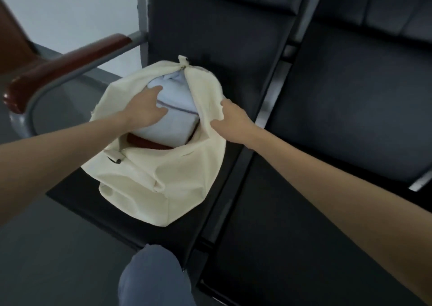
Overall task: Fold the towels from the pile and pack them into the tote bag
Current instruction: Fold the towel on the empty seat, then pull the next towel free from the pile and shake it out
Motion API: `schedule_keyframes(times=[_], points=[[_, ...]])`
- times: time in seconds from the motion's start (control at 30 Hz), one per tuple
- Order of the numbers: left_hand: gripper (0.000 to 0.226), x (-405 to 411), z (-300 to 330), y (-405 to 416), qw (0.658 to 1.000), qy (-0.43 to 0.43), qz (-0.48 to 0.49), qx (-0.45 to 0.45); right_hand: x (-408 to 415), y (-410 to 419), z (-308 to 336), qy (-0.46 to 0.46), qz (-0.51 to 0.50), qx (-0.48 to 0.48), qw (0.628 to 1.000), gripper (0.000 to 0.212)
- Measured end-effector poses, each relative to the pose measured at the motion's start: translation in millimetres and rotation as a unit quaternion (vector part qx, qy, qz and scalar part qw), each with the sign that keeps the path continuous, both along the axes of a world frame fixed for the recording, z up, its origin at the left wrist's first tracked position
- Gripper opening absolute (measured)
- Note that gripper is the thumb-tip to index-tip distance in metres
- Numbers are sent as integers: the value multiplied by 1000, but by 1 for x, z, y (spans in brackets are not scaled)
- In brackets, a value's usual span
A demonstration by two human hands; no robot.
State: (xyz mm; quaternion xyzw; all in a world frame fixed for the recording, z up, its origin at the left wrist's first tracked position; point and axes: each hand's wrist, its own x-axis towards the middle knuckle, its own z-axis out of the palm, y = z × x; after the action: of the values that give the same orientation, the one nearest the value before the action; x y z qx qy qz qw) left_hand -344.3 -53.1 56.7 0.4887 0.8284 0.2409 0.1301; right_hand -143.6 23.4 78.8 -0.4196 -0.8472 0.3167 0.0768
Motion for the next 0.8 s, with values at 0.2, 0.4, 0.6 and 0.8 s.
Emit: schedule_keyframes(times=[0.2,0.4,0.6,0.8], points=[[60,123,37,9,997,-33,-66,20,171,-9,23,-145,-45,141,978,56],[63,268,35,21,983,-72,-169,-5,351,-34,18,-211,-145,101,961,61],[62,412,29,41,951,-97,-285,-67,510,-69,-11,-244,-261,58,932,60],[59,546,12,49,913,-112,-379,-104,631,-106,-38,-234,-401,-8,885,55]])
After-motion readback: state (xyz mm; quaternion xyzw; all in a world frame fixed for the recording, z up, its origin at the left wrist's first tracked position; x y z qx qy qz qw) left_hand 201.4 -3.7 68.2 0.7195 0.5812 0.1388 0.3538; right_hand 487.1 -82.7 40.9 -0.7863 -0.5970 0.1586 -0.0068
